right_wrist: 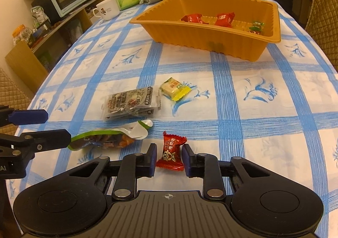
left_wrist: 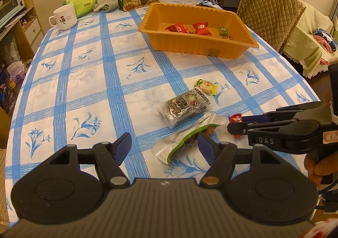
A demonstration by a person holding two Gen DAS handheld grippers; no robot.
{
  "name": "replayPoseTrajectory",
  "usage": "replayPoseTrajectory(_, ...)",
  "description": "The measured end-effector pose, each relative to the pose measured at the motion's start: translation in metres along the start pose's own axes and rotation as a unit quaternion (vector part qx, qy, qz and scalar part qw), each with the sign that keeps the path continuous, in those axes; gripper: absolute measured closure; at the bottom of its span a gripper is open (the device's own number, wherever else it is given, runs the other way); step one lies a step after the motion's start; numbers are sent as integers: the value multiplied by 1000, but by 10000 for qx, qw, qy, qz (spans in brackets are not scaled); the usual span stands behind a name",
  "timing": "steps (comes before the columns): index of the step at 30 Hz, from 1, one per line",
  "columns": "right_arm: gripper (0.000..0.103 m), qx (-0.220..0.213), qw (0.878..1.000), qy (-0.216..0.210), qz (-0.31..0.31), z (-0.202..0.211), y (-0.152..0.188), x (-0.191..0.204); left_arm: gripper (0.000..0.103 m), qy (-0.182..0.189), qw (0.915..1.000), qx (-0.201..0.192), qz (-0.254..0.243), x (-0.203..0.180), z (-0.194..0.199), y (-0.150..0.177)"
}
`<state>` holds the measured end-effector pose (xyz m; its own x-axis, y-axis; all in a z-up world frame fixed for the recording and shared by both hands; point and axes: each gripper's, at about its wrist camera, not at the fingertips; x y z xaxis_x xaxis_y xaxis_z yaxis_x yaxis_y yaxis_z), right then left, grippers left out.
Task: Organize snacks
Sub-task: 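Grasp the red-and-gold wrapped candy with the right tool, then grasp the clear seed packet with the left tool while the right tool holds its candy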
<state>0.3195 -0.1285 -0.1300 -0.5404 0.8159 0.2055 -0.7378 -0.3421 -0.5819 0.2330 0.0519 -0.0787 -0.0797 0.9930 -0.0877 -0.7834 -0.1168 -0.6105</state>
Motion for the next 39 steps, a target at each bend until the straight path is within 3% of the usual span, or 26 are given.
replayPoseTrajectory(2, 84, -16, 10000, 24, 51, -1, 0, 1, 36, 20, 10000, 4, -13, 0, -1, -1)
replayPoseTrajectory(8, 87, -37, 10000, 40, 49, -1, -1, -1, 38, 124, 9999, 12, -79, 2, -5, -7)
replayPoseTrajectory(20, 87, -264, 9977, 285, -547, 20, -8, -36, 45, 382, 9968, -14, -707, 0, -30, -35)
replayPoseTrajectory(32, 87, -352, 9919, 547, -1087, 41, 1, -65, 48, 793, 9799, 437, -1776, -7, -78, -48)
replayPoseTrajectory(39, 87, -360, 9884, 669, -1314, 47, 5, -73, 48, 963, 9702, 620, -2137, -12, -96, -50)
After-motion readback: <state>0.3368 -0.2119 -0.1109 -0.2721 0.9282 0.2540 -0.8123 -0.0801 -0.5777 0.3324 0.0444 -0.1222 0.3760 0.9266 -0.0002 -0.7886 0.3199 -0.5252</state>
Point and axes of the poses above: each gripper's, at about its wrist camera, not at the fingertips, and z roughly against the way its jaws point, x to its left, y to its underside, and after that the axes turned 5 degrees about y, right-handed
